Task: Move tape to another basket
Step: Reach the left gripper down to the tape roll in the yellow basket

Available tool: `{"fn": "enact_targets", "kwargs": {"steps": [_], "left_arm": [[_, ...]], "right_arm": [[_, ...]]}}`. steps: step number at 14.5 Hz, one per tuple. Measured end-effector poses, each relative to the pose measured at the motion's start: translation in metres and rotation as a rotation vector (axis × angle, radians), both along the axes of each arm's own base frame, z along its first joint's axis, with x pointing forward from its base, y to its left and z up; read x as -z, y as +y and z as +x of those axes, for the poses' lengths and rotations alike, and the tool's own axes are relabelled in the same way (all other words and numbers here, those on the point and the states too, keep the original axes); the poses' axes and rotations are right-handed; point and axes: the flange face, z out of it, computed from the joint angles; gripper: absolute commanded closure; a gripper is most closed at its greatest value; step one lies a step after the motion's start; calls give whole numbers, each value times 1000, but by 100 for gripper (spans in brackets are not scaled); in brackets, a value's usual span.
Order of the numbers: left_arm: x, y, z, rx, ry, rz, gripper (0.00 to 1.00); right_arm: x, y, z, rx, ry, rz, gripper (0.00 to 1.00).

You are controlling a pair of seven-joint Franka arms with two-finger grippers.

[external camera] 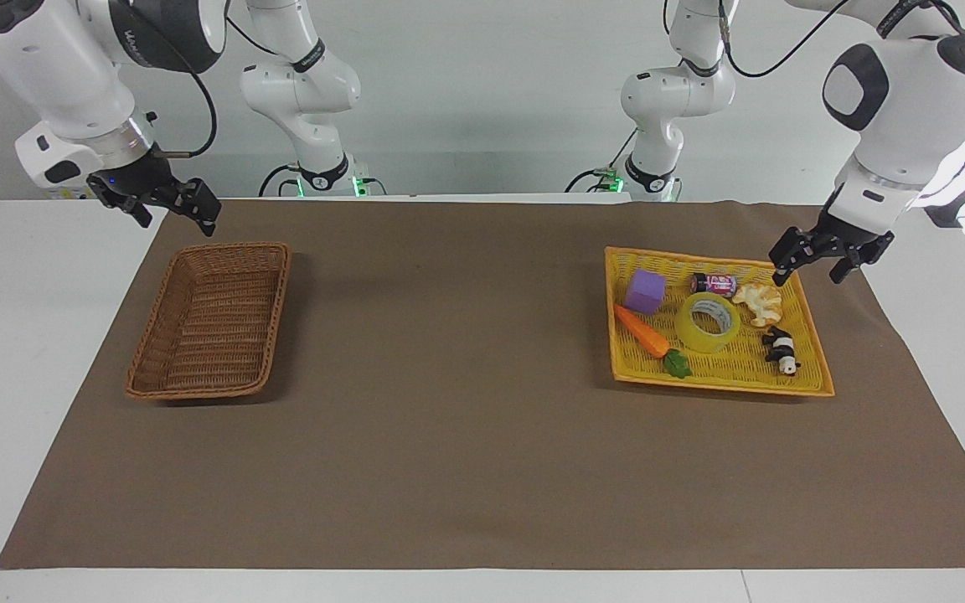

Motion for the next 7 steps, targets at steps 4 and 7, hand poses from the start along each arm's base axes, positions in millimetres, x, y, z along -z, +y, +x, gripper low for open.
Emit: {"fn": "enact_targets", "kwargs": {"steps": [4, 7], "left_arm": [[72, 20, -13, -8, 4, 3, 1], [120, 6, -28, 17, 5, 3, 1]], "right_arm": [[0, 0, 0, 0, 0, 0, 0], [0, 0, 0, 0, 0, 0, 0]]}}
